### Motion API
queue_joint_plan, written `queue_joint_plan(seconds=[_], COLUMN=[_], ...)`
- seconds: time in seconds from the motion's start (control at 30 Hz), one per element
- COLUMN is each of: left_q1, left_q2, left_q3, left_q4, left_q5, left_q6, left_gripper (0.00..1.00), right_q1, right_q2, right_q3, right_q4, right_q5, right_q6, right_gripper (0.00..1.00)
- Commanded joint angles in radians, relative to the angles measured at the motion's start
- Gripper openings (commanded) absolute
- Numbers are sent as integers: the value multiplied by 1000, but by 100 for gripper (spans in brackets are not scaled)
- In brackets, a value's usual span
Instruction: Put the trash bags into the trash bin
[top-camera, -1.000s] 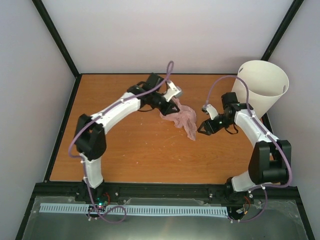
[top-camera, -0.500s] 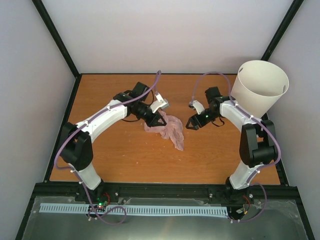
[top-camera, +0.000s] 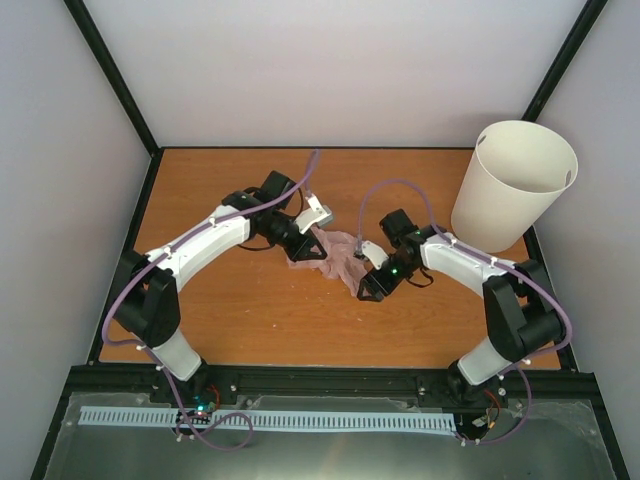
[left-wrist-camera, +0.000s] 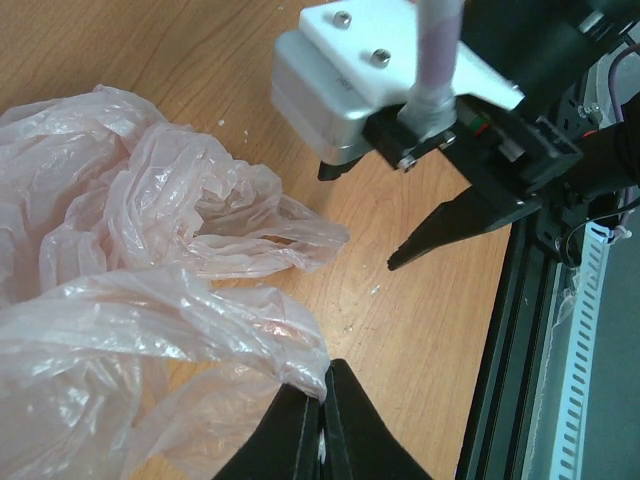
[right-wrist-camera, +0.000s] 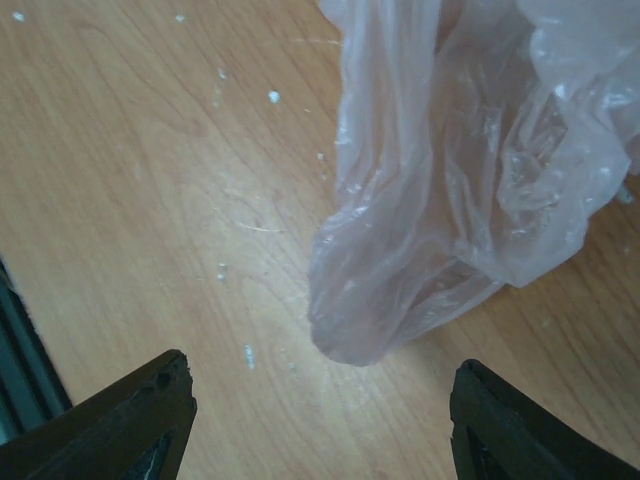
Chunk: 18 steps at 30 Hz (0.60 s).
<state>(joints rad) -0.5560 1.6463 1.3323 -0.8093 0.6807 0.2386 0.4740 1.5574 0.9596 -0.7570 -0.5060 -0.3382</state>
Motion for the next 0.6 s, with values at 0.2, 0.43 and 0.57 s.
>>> queue_joint_plan(seconds=[0.2,0.43,0.57], left_q1=[8,128,235], left_q2=[6,19,68], left_q3=[33,129,527], left_q4=[-5,-46,-77], left_q5=[-42,-107,-194], left_q6=[42,67,105], left_gripper=[1,1,1], right_q1=[29,-119,-270], right_q2=[185,179,197], right_q3=[99,364,797], right_q4=[110,11,-106], right_q5=[161,109,27], right_q6=[88,7,-47], right_gripper=[51,3,3])
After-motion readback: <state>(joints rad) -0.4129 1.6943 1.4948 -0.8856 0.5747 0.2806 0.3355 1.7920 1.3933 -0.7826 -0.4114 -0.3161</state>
